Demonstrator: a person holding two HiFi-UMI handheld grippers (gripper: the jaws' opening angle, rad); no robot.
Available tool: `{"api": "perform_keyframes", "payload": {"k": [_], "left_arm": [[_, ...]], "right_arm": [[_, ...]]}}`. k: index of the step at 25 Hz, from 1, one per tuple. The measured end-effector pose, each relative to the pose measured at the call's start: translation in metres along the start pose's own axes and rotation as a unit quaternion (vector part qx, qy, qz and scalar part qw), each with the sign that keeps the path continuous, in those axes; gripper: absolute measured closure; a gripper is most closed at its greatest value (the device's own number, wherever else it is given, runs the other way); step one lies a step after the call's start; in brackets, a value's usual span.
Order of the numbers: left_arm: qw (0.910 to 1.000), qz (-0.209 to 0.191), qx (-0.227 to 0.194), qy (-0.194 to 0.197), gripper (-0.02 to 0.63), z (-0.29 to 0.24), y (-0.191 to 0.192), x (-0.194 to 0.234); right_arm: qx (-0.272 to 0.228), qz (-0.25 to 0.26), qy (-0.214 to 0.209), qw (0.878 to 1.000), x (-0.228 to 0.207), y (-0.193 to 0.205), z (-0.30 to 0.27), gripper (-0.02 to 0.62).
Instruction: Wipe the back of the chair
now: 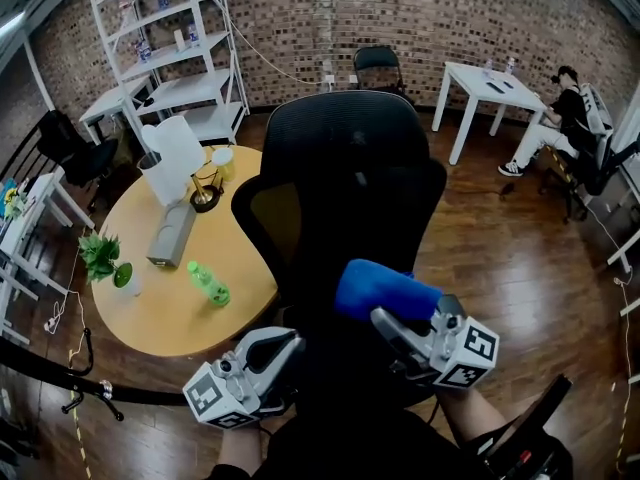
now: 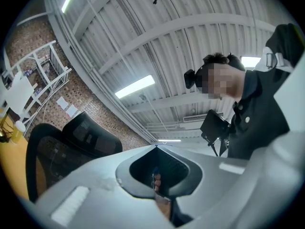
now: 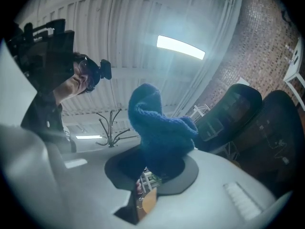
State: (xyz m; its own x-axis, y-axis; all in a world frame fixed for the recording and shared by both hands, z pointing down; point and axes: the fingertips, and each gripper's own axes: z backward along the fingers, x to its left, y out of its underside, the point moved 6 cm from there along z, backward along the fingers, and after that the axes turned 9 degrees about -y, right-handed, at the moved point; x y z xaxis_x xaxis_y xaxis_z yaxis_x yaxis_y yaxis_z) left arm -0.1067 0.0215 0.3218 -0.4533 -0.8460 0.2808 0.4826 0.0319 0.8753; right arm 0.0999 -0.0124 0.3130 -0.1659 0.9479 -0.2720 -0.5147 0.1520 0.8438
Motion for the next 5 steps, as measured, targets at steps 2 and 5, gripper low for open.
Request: {"api": "perform_keyframes", "payload": {"k": [2, 5], "left_arm": [[1.0, 0.003, 0.001, -0.003, 0.607, 0.0013, 0.002, -0.0018], [1.0, 0.006, 0.004, -0.004, 0.607, 0.0031, 0.0064, -0.0039]], "right_arm": [[0.002, 0.0, -0.001, 1.0, 0.0012, -0.0011, -0.0003, 0.543], [0.002, 0.002, -0.004, 1.0, 0.0042, -0.0035, 0.0002, 0.543]]}}
